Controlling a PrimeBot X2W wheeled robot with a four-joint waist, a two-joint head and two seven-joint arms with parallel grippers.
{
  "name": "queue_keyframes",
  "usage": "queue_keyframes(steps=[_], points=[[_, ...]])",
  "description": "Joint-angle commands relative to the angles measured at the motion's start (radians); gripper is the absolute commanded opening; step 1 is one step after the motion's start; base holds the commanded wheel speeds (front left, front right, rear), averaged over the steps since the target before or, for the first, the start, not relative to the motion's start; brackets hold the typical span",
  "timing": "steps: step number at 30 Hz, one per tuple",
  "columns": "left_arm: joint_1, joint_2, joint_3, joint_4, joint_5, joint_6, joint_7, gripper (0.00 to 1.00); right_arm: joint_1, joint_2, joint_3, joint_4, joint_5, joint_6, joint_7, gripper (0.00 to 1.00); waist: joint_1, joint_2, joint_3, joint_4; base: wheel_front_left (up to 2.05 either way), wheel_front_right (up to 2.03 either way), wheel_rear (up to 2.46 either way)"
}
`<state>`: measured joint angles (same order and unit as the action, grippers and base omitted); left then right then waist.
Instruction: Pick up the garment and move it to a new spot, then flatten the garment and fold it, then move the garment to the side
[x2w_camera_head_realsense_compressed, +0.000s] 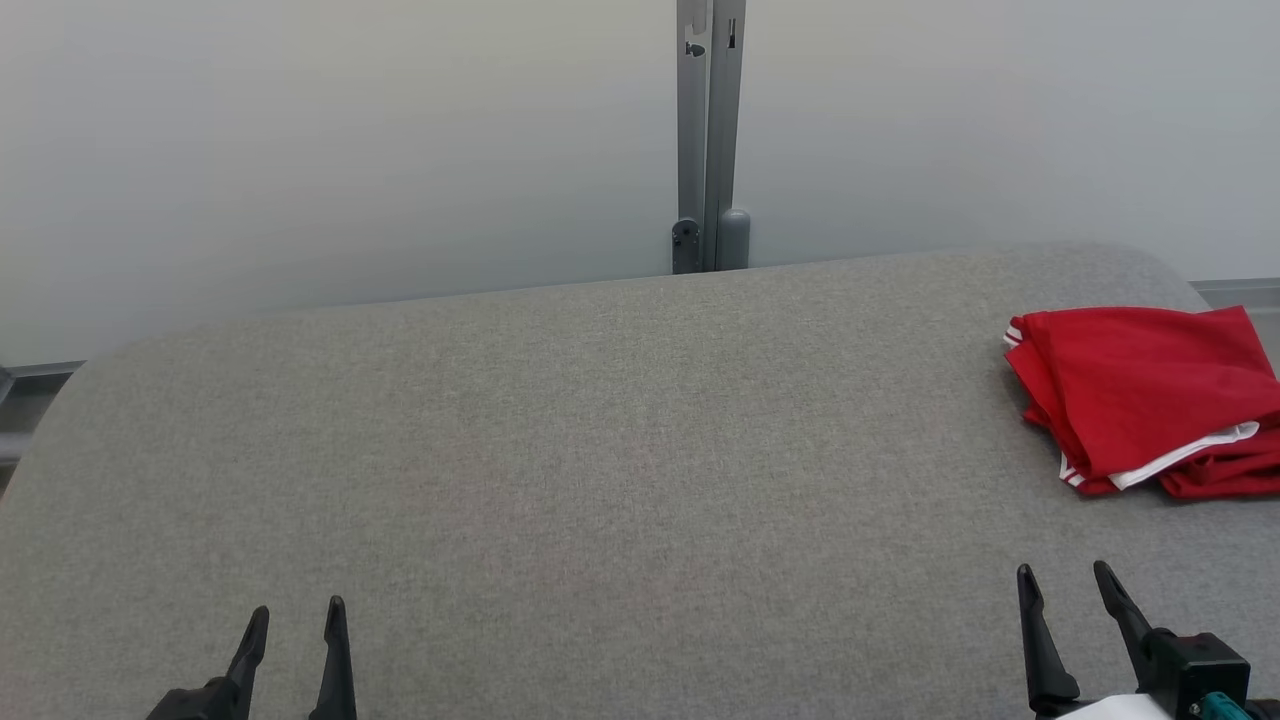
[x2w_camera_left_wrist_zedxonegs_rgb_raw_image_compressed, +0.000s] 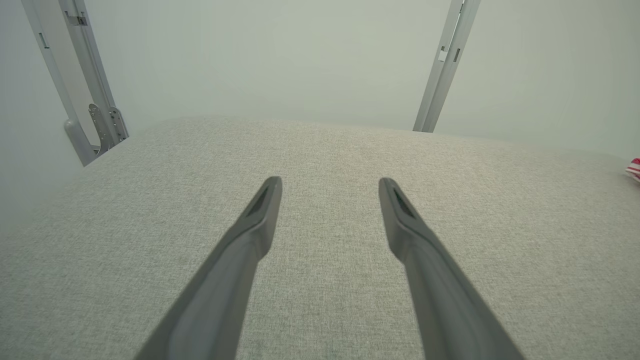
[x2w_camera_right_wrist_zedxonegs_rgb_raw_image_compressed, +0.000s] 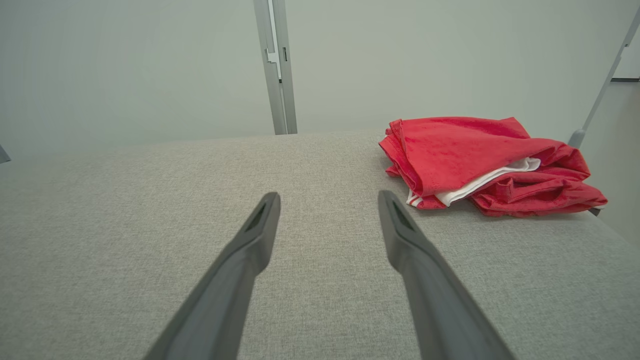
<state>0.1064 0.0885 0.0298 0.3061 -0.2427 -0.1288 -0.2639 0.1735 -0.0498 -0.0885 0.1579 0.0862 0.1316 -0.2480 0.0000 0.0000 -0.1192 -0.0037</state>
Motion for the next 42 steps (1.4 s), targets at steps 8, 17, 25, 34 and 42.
queue_keyframes(steps=[8, 17, 25, 34, 42], points=[[0.01, -0.008, 0.001, 0.026, -0.004, 0.0, 0.001, 0.0, 0.004, 0.005, 0.0, 0.019, 0.002, 0.0, 0.002, 0.0, 0.0, 0.0, 0.0, 0.0, 0.0, 0.0, 0.0], [0.0, -0.018, 0.011, 0.045, -0.122, 0.0, 0.038, 0.0, -0.022, 0.01, -0.008, 0.055, 0.134, 0.0, 0.042, 0.0, 0.0, 0.0, 0.006, 0.0, 0.0, 0.0, 0.0], [-0.023, -0.02, 0.018, 0.03, -0.26, 0.0, 0.073, 0.0, -0.049, 0.009, -0.006, 0.054, 0.289, 0.0, 0.074, 0.0, 0.0, 0.0, 0.014, 0.001, 0.0, 0.0, 0.0], [-0.048, -0.022, 0.025, 0.016, -0.401, -0.001, 0.111, 0.0, -0.078, 0.007, -0.008, 0.056, 0.445, 0.0, 0.109, 0.0, 0.0, 0.0, 0.023, 0.001, 0.0, 0.0, 0.0], [-0.069, -0.024, 0.032, 0.007, -0.515, -0.001, 0.142, 0.0, -0.103, 0.006, -0.01, 0.059, 0.572, 0.0, 0.139, 0.0, 0.0, 0.0, 0.03, 0.001, 0.0, 0.0, 0.0]])
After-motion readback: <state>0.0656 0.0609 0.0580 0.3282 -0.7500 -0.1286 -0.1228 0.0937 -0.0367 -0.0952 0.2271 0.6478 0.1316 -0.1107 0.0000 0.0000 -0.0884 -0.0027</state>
